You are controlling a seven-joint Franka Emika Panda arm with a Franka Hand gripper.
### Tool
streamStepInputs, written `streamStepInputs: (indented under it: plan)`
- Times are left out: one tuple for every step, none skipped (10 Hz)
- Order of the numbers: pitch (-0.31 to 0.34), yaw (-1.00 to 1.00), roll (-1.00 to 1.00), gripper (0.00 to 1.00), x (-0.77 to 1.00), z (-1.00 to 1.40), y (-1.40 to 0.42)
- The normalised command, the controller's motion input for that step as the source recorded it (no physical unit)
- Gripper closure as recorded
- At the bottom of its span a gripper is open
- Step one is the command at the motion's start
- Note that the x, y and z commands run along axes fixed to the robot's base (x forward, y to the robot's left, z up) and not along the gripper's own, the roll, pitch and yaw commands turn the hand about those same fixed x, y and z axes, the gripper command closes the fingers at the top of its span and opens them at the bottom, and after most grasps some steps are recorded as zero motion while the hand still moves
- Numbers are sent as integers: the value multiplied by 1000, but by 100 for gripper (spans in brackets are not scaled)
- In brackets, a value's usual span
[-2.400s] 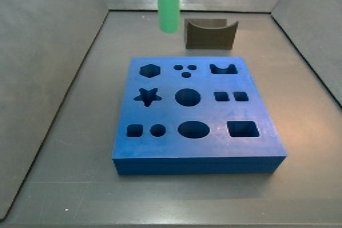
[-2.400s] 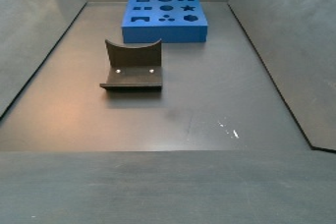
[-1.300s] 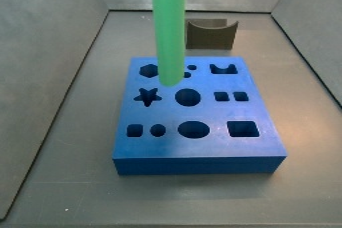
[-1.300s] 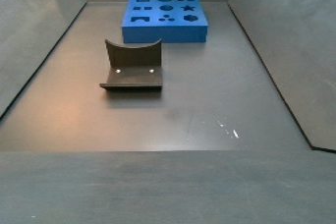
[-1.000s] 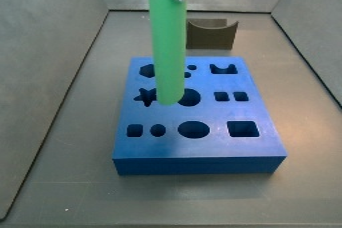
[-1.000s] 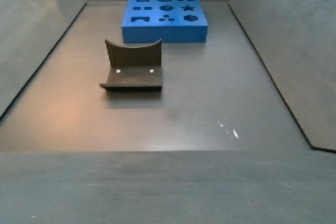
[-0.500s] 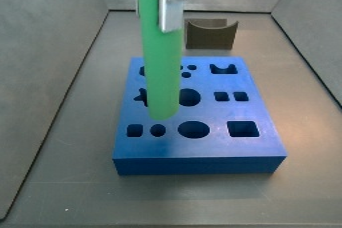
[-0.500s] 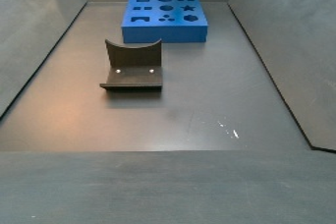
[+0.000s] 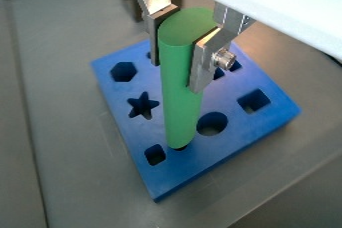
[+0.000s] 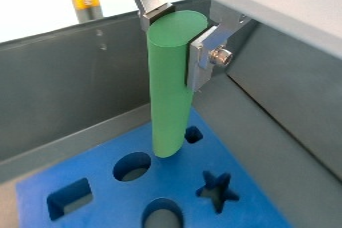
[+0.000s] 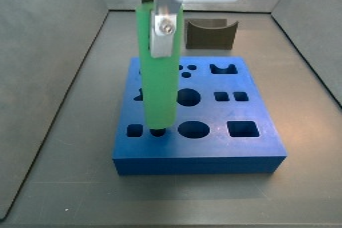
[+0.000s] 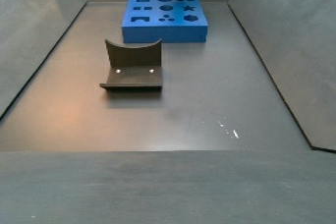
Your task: Insert the oval object.
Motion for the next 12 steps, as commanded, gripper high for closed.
streamStepInputs:
  plan:
    - [0, -840, 31, 100, 226, -111, -57]
    - [0, -791, 29, 100, 283, -83, -66]
    - [0, -651, 23, 100, 443, -54, -94]
    - [0, -614, 16, 100, 486, -40, -106]
    - [0, -617, 19, 100, 477, -43, -103]
    - [0, -646, 26, 100, 440, -51, -97]
    - [0, -694, 6, 100, 369, -3, -89]
    - [30, -400, 36, 100, 297, 0, -54]
    - [0, -271, 10, 100, 0, 0, 0]
    - [0, 0, 40, 100, -6, -11, 0]
    - [1, 0, 70, 100, 0, -66, 0]
    - [21, -6, 181, 100, 0, -160, 0]
